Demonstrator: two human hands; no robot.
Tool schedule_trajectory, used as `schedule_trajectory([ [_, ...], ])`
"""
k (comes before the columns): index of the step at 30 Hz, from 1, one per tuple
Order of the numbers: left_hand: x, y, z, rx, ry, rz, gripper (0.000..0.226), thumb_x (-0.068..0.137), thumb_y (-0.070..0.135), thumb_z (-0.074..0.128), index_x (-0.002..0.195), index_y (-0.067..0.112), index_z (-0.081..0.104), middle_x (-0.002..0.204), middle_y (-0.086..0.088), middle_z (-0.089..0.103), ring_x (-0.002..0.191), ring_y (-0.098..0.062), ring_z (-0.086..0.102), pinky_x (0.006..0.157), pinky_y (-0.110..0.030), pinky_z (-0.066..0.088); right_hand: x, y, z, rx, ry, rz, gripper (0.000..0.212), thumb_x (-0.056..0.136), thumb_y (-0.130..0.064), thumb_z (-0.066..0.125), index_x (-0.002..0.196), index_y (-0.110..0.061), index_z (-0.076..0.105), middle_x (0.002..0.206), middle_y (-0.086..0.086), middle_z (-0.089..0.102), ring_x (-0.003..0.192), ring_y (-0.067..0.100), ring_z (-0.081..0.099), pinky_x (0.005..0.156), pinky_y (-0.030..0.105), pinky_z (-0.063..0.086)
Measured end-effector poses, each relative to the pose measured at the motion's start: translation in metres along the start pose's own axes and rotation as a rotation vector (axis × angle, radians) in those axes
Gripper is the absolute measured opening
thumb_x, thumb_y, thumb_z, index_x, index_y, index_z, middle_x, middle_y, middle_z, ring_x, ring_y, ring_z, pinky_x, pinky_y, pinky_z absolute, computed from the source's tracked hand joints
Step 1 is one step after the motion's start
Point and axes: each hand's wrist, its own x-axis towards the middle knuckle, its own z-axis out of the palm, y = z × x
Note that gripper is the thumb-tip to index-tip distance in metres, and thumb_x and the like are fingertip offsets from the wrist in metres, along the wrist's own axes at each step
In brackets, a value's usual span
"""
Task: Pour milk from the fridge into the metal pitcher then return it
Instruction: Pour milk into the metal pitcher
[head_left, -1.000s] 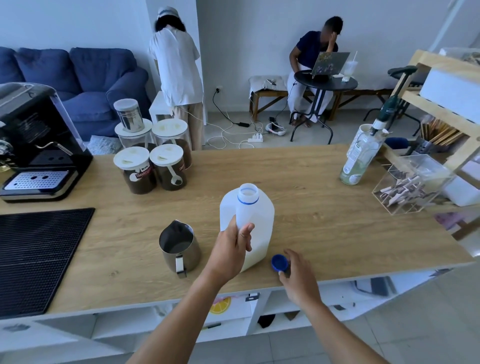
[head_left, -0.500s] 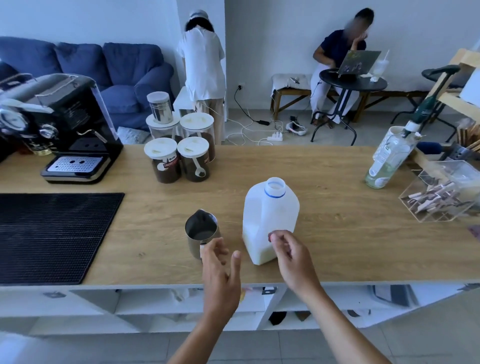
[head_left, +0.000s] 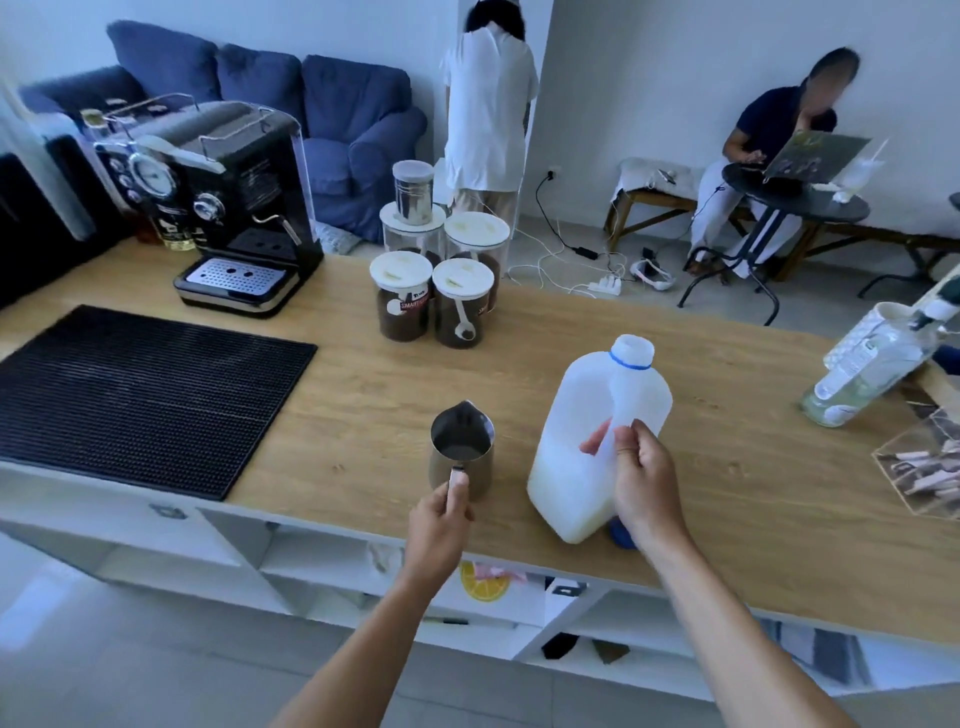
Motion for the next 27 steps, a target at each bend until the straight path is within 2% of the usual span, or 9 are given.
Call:
schedule_trajectory([
  [2, 0.004, -0.007, -0.01, -0.082, -0.025, 0.023, 0.05, 0.101, 0.044, 0.043, 0.062, 0.012, 0.045, 0.056, 0.002, 0.041, 0.056, -0.014, 0.036, 0.054, -0.019, 0.035, 0.009, -0.01, -0.009, 0.081, -0.044, 0.047, 0.041, 0.103, -0.027, 0.033, 0.071, -0.021, 0.058, 0.07, 0.0, 0.069, 0.074, 0.023, 0.062, 0.077, 0.041, 0.05],
  [3, 0.009, -0.011, -0.017, -0.112, -0.017, 0.029, 0.05, 0.099, 0.045, 0.045, 0.06, 0.014, 0.045, 0.054, 0.004, 0.04, 0.057, -0.015, 0.036, 0.059, -0.026, 0.038, 0.01, -0.017, -0.012, 0.098, -0.084, 0.038, 0.043, 0.103, -0.028, 0.032, 0.07, -0.022, 0.058, 0.066, 0.001, 0.066, 0.069, 0.024, 0.059, 0.074, 0.042, 0.05],
  [6, 0.018, -0.013, -0.032, -0.153, 0.017, -0.007, 0.052, 0.099, 0.037, 0.052, 0.052, 0.016, 0.047, 0.044, 0.008, 0.042, 0.051, -0.015, 0.041, 0.063, -0.035, 0.043, 0.008, -0.033, -0.013, 0.06, -0.193, -0.041, 0.043, 0.1, -0.038, 0.032, 0.067, -0.026, 0.057, 0.063, 0.002, 0.059, 0.056, 0.02, 0.049, 0.064, 0.037, 0.045],
  [10, 0.019, -0.005, -0.033, -0.112, -0.014, 0.053, 0.052, 0.099, 0.033, 0.053, 0.054, 0.01, 0.039, 0.051, -0.002, 0.037, 0.056, -0.018, 0.037, 0.055, -0.028, 0.034, -0.006, -0.043, -0.004, -0.105, -0.333, -0.071, 0.05, 0.093, -0.058, 0.037, 0.069, -0.015, 0.049, 0.052, -0.007, 0.046, 0.044, 0.014, 0.038, 0.049, 0.029, 0.035],
  [14, 0.02, -0.011, -0.031, -0.087, -0.023, 0.07, 0.06, 0.099, 0.035, 0.052, 0.046, 0.021, 0.029, 0.05, -0.002, 0.031, 0.056, -0.02, 0.032, 0.056, -0.031, 0.025, -0.019, -0.032, 0.006, -0.256, -0.438, -0.051, 0.052, 0.085, -0.062, 0.041, 0.067, -0.013, 0.045, 0.05, -0.009, 0.044, 0.044, 0.012, 0.035, 0.049, 0.029, 0.032],
  [17, 0.021, -0.013, -0.032, -0.062, -0.052, 0.083, 0.063, 0.099, 0.04, 0.05, 0.043, 0.022, 0.028, 0.047, 0.002, 0.028, 0.054, -0.02, 0.03, 0.057, -0.033, 0.025, -0.02, -0.026, 0.008, -0.334, -0.437, -0.05, 0.052, 0.085, -0.063, 0.039, 0.065, -0.015, 0.044, 0.051, -0.008, 0.044, 0.044, 0.011, 0.036, 0.051, 0.028, 0.033],
  [21, 0.023, -0.015, -0.032, -0.058, -0.064, 0.076, 0.064, 0.099, 0.041, 0.05, 0.042, 0.023, 0.027, 0.045, 0.007, 0.024, 0.052, -0.02, 0.025, 0.056, -0.034, 0.023, -0.015, -0.03, 0.006, -0.431, -0.411, -0.067, 0.057, 0.089, -0.06, 0.038, 0.065, -0.008, 0.044, 0.051, -0.006, 0.045, 0.042, 0.01, 0.037, 0.051, 0.028, 0.033],
  [27, 0.025, -0.019, -0.033, -0.061, -0.064, 0.084, 0.056, 0.098, 0.045, 0.05, 0.05, 0.018, 0.034, 0.048, 0.0, 0.026, 0.051, -0.02, 0.024, 0.055, -0.034, 0.025, -0.005, -0.029, 0.003, -0.563, -0.439, -0.09, 0.053, 0.094, -0.055, 0.041, 0.063, -0.011, 0.044, 0.049, -0.006, 0.044, 0.045, 0.014, 0.036, 0.052, 0.03, 0.034],
])
